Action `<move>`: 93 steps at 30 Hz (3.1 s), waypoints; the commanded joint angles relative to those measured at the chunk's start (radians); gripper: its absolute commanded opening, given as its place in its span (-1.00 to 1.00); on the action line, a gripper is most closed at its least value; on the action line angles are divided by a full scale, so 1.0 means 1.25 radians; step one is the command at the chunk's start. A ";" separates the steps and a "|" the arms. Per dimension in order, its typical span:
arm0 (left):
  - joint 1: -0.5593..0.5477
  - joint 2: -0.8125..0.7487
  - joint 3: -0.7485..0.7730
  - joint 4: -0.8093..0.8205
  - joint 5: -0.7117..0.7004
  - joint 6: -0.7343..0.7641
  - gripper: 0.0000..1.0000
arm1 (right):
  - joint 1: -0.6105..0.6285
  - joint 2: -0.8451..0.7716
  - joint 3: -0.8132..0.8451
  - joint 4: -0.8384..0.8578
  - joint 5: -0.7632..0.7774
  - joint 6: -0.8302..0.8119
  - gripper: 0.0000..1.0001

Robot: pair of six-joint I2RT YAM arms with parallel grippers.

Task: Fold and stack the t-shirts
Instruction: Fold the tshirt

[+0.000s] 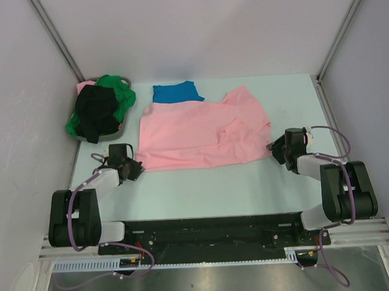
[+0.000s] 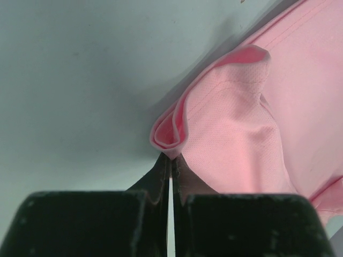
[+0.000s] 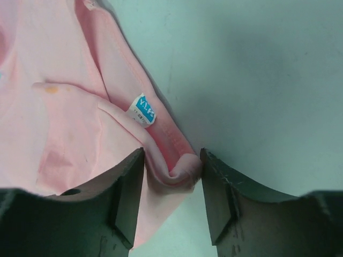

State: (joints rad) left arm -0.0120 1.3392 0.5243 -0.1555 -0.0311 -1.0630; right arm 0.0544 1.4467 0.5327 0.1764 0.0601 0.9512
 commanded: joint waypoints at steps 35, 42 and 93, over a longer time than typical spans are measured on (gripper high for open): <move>-0.016 -0.704 -0.249 -0.376 0.058 -0.016 -1.00 | -0.111 -0.471 -0.071 -0.611 0.103 -0.093 -1.00; -0.052 -0.751 -0.202 -0.431 0.058 -0.032 -0.76 | -0.099 -0.541 -0.036 -0.636 0.046 -0.114 0.99; -0.049 0.495 0.822 -0.270 -0.076 0.320 0.53 | 0.147 0.510 0.835 -0.276 -0.314 -0.198 0.85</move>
State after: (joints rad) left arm -0.0780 1.9617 1.5391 -0.5102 -0.1211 -0.6800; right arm 0.2253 2.0834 1.5028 -0.1699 -0.3340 0.6891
